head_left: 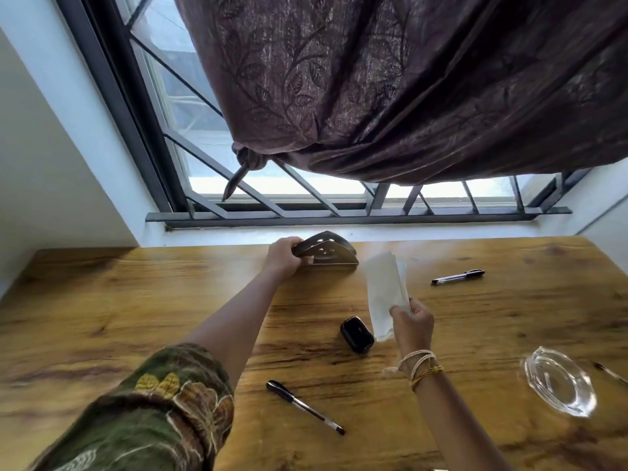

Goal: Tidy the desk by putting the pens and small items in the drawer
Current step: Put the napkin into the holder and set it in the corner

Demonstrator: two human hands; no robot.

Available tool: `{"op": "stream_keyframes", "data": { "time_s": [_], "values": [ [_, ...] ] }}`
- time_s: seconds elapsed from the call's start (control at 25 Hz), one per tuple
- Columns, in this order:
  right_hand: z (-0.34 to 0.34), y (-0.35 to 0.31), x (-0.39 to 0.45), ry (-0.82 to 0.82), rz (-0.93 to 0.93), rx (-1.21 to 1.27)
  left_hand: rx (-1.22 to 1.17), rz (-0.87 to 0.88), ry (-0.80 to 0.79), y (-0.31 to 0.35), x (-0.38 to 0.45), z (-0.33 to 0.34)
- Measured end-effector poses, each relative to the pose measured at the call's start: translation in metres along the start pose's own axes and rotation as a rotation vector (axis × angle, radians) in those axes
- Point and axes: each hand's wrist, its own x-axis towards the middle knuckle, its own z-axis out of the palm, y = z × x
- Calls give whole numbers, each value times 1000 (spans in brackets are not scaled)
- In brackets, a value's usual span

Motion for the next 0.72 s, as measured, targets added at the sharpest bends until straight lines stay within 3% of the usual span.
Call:
{"op": "stream_keyframes", "data": {
  "time_s": [0.32, 0.72],
  "values": [
    [0, -1, -28, -40, 6, 108, -58, -24, -6, -33, -78, -35],
    [-6, -2, -58, -208, -26, 151, -82, -41, -16, -49, -164, -50]
  ]
}}
